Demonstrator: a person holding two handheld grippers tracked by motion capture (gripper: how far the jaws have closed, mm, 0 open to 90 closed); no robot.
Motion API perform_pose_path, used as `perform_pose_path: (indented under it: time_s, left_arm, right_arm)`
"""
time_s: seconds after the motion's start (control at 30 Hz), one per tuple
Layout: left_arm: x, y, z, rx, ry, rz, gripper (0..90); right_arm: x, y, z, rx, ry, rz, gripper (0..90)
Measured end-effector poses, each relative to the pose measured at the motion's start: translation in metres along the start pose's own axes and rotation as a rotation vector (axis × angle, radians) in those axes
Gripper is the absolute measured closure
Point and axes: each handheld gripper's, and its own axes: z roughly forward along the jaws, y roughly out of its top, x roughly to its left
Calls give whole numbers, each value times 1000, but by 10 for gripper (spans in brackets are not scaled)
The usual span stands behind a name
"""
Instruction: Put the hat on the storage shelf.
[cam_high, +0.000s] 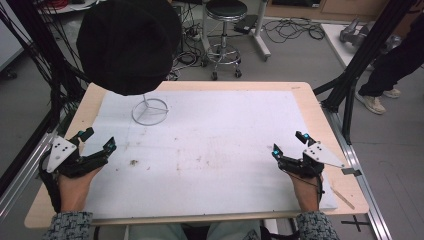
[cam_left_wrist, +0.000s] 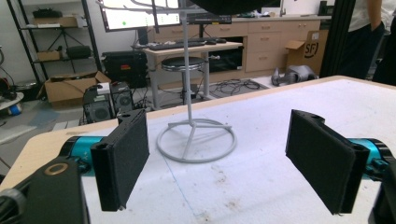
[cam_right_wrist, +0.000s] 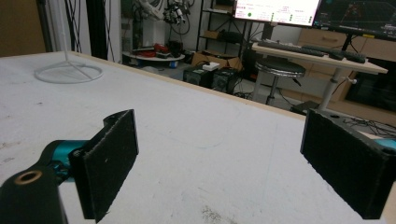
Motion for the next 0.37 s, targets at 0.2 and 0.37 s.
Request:
perform_pose_path:
  time_s: [0.2,0.37]
  left_arm:
    - [0,-1,0,10,-12,-4,209]
    - [-1,-1,1,13,-15,0,208]
  right_arm:
    - [1,0,-1,4,1,2,103]
    - [1,0,-1,2,2,0,103]
